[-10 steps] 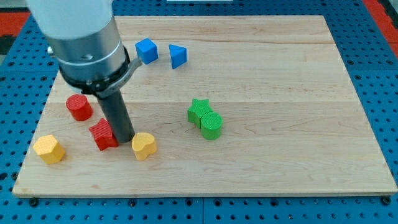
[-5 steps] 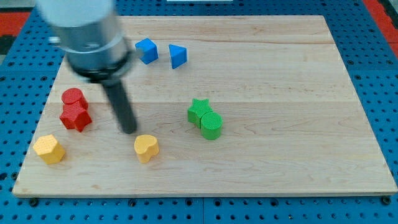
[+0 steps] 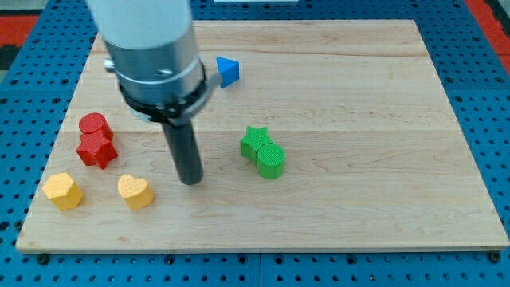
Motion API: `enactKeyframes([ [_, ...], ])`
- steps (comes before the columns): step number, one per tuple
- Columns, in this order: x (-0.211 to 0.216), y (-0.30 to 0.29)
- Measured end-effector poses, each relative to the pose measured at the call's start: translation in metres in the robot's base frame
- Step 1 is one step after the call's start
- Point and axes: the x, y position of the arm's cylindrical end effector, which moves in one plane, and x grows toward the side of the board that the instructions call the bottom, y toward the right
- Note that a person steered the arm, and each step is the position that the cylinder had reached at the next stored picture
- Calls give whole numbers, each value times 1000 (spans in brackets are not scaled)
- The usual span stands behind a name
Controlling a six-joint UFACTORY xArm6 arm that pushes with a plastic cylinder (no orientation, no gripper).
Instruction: Push the heart into the hexagon
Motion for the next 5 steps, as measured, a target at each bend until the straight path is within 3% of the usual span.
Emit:
enactKeyframes([
  [3, 11, -113],
  [4, 11, -109],
  [5, 11, -42],
])
